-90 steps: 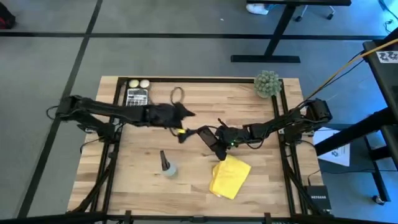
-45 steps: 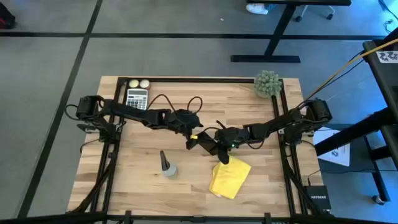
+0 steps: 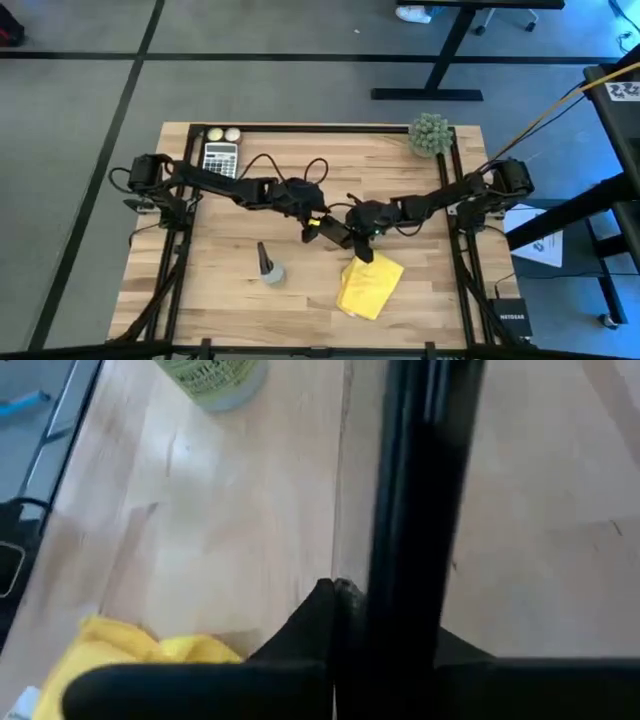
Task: Apply microfiber cloth
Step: Wipe the front of the black cellphone with the yellow microfiber cloth
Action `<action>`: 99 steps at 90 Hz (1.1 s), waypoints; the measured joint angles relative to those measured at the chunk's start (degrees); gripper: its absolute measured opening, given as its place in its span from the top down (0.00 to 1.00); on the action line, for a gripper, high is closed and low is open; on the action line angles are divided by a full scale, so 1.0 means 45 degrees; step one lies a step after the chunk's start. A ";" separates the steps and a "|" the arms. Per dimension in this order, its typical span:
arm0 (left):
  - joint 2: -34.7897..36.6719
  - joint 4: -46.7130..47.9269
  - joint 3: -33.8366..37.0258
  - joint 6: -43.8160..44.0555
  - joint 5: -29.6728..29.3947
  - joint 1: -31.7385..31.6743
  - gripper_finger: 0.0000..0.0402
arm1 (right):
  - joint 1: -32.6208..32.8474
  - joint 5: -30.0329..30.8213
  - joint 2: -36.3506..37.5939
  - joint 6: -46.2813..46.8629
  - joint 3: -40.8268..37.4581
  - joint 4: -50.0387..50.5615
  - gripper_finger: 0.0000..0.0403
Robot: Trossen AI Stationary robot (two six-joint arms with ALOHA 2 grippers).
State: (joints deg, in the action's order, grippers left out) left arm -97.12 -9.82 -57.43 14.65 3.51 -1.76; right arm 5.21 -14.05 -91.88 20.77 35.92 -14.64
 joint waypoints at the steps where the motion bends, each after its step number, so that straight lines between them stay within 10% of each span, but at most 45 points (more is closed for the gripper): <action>1: 0.0000 -0.0094 0.0000 0.0016 0.0033 0.0000 0.62 | -0.0027 -0.0039 0.0000 -0.0016 0.0000 0.0002 0.96; 29: 0.0000 -0.0359 0.0000 0.0002 0.0827 -0.0049 0.92 | -0.0281 -0.0473 0.0000 -0.0431 0.0000 -0.0104 0.95; 75: 0.0000 -0.0306 0.0000 -0.0021 0.1336 -0.0133 0.72 | -0.0248 -0.0407 0.0506 -0.0698 0.0015 0.0172 0.95; 99: 0.0000 -0.0478 0.0010 -0.0164 0.1336 -0.0141 0.95 | -0.0256 -0.0262 0.0526 -0.0684 0.0015 0.0410 0.94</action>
State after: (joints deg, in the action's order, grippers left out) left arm -97.12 -11.98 -57.39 13.92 9.52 -2.39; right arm 4.05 -15.23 -89.51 17.69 35.99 -12.79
